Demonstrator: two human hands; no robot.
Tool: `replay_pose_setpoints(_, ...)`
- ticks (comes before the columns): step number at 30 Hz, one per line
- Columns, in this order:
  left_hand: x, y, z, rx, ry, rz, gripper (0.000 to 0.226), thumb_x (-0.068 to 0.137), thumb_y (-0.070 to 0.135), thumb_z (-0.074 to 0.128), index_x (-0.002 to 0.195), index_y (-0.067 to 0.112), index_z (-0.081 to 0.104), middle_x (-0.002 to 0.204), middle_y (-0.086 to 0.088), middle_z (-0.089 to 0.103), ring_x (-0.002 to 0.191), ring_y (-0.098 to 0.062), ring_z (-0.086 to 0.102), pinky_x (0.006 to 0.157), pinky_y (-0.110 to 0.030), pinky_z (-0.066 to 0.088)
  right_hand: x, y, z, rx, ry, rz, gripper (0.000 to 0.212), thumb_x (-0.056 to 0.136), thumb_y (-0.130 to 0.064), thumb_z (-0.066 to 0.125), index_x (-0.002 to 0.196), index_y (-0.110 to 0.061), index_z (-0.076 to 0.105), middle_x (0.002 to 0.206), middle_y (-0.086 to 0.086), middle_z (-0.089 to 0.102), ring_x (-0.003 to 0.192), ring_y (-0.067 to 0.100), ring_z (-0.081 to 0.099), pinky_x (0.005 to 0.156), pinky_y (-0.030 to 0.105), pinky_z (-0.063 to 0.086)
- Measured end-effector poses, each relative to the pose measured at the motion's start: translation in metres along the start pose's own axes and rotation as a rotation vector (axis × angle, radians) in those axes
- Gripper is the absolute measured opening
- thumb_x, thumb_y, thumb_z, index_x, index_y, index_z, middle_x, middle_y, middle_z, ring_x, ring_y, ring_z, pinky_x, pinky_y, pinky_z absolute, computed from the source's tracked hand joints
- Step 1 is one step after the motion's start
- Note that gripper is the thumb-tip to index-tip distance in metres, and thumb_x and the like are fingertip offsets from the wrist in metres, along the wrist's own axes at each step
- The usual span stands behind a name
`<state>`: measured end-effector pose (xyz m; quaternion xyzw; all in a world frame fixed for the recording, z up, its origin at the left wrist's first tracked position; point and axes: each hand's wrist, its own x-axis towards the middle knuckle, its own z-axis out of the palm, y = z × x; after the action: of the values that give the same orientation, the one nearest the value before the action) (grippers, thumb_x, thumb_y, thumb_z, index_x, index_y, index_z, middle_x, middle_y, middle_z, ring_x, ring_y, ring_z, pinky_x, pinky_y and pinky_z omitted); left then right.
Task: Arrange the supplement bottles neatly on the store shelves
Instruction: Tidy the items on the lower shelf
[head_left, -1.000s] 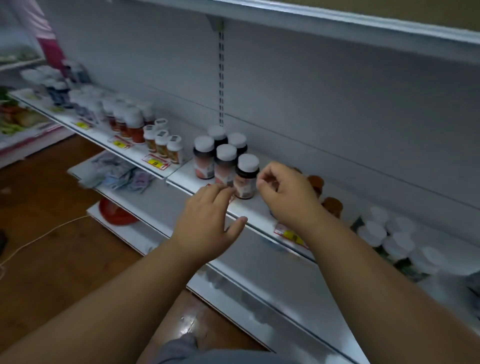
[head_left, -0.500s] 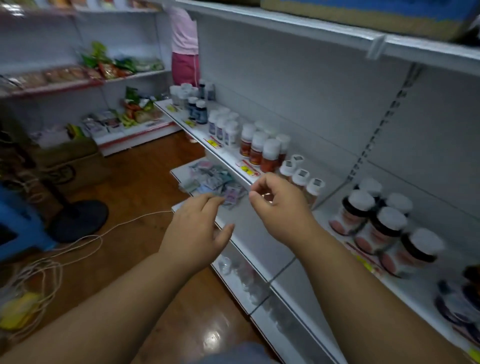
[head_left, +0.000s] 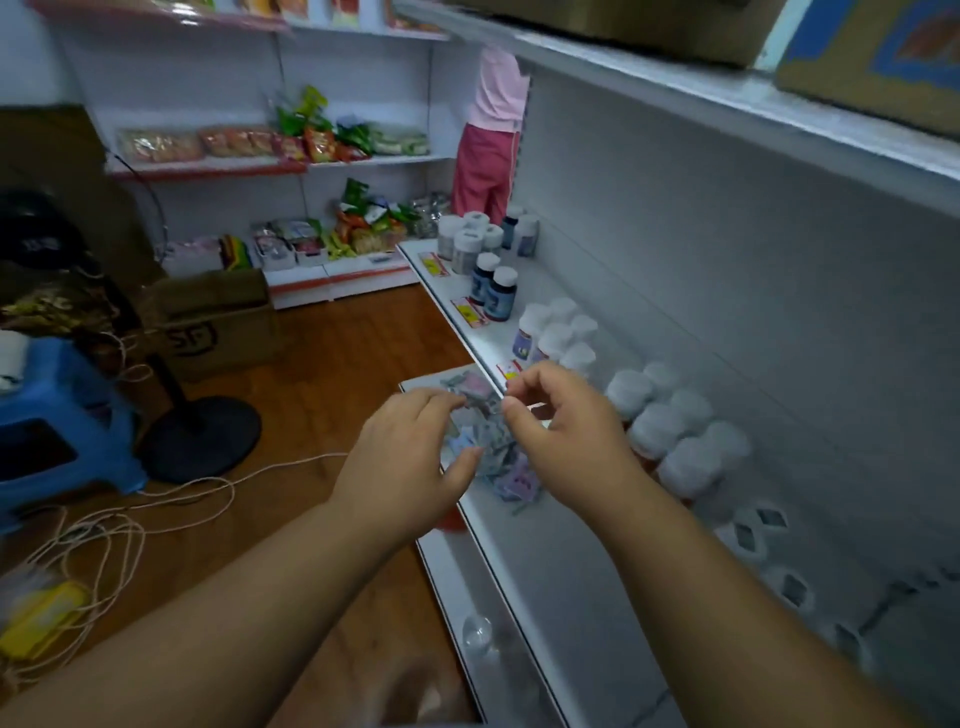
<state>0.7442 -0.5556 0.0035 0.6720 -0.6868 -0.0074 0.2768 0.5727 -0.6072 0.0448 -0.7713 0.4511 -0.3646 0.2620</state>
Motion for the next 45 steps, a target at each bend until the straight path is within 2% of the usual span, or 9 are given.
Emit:
replay_pose_setpoints(4, 0.050, -0.046, -0.003, 0.033, 0.027, -0.086, 0.053, 0.085, 0.062, 0.045, 0.129, 0.032, 0.050, 0.123, 0.011, 0.056, 0.113, -0.007, 0.049, 0.087, -0.024, 0.043, 0.077, 0.002, 0.032, 0.023, 0.000, -0.057, 0.003, 0.084, -0.031, 0.058, 0.082, -0.031, 0.056, 0.090, -0.013, 0.054, 0.082, 0.003, 0.057, 0.073, 0.033, 0.053)
replay_pose_setpoints(8, 0.097, -0.101, 0.005, 0.011, 0.031, -0.115, 0.053, 0.086, 0.060, 0.048, 0.131, 0.031, 0.048, 0.127, 0.009, 0.054, 0.118, -0.010, 0.048, 0.092, -0.030, 0.044, 0.134, 0.006, 0.086, 0.067, -0.020, -0.082, 0.004, 0.084, -0.030, 0.057, 0.083, -0.033, 0.055, 0.095, -0.015, 0.054, 0.087, 0.002, 0.057, 0.074, 0.035, 0.054)
replay_pose_setpoints(12, 0.162, -0.153, 0.010, -0.023, 0.004, -0.049, 0.060, 0.083, 0.065, 0.037, 0.132, 0.032, 0.047, 0.128, 0.011, 0.053, 0.119, -0.010, 0.048, 0.096, -0.034, 0.047, 0.200, 0.009, 0.133, 0.076, 0.054, -0.075, 0.003, 0.082, -0.030, 0.055, 0.084, -0.033, 0.055, 0.091, -0.015, 0.055, 0.083, 0.003, 0.058, 0.071, 0.032, 0.054)
replay_pose_setpoints(17, 0.249, -0.215, 0.011, -0.047, -0.055, 0.031, 0.051, 0.086, 0.057, 0.052, 0.132, 0.035, 0.046, 0.127, 0.014, 0.053, 0.117, -0.006, 0.047, 0.093, -0.028, 0.046, 0.283, 0.000, 0.171, 0.057, 0.129, 0.043, 0.001, 0.084, -0.032, 0.054, 0.083, -0.033, 0.054, 0.081, -0.013, 0.060, 0.076, 0.003, 0.059, 0.065, 0.028, 0.053)
replay_pose_setpoints(24, 0.342, -0.238, 0.030, -0.149, -0.150, 0.215, 0.053, 0.087, 0.055, 0.053, 0.132, 0.026, 0.049, 0.125, 0.006, 0.056, 0.117, -0.015, 0.048, 0.095, -0.033, 0.042, 0.363, 0.028, 0.141, -0.175, 0.245, 0.166, 0.008, 0.086, -0.035, 0.059, 0.080, -0.031, 0.055, 0.081, -0.016, 0.060, 0.080, -0.006, 0.056, 0.059, 0.007, 0.039)
replay_pose_setpoints(31, 0.438, -0.225, 0.051, -0.236, -0.127, 0.381, 0.050, 0.087, 0.042, 0.061, 0.127, 0.011, 0.057, 0.119, -0.011, 0.062, 0.108, -0.030, 0.057, 0.088, -0.039, 0.048, 0.453, 0.096, 0.099, -0.407, 0.295, 0.234, 0.004, 0.088, -0.027, 0.060, 0.091, -0.025, 0.062, 0.091, -0.007, 0.062, 0.079, 0.007, 0.056, 0.063, 0.018, 0.040)
replay_pose_setpoints(35, 0.477, -0.228, 0.069, -0.192, -0.180, 0.332, 0.058, 0.089, 0.052, 0.054, 0.138, 0.024, 0.046, 0.134, 0.002, 0.052, 0.121, -0.020, 0.047, 0.098, -0.035, 0.041, 0.506, 0.152, 0.088, -0.610, 0.166, 0.344, 0.024, 0.092, -0.018, 0.055, 0.112, -0.009, 0.064, 0.116, 0.011, 0.058, 0.100, 0.022, 0.056, 0.077, 0.023, 0.039)
replay_pose_setpoints(40, 0.501, -0.236, 0.087, -0.196, -0.227, 0.315, 0.061, 0.087, 0.057, 0.046, 0.140, 0.027, 0.042, 0.137, 0.004, 0.049, 0.124, -0.017, 0.045, 0.102, -0.037, 0.042, 0.536, 0.205, 0.082, -1.001, -0.166, 0.446, 0.022, 0.082, -0.018, 0.064, 0.103, -0.010, 0.062, 0.115, 0.015, 0.055, 0.101, 0.034, 0.056, 0.083, 0.033, 0.045)
replay_pose_setpoints(45, 0.511, -0.251, 0.096, -0.195, -0.231, 0.343, 0.057, 0.089, 0.053, 0.051, 0.137, 0.025, 0.045, 0.131, 0.004, 0.053, 0.118, -0.016, 0.048, 0.096, -0.033, 0.044, 0.539, 0.220, 0.089, -1.084, -0.035, 0.349, 0.011, 0.081, -0.016, 0.059, 0.092, -0.011, 0.058, 0.105, 0.013, 0.057, 0.096, 0.033, 0.053, 0.078, 0.035, 0.042)
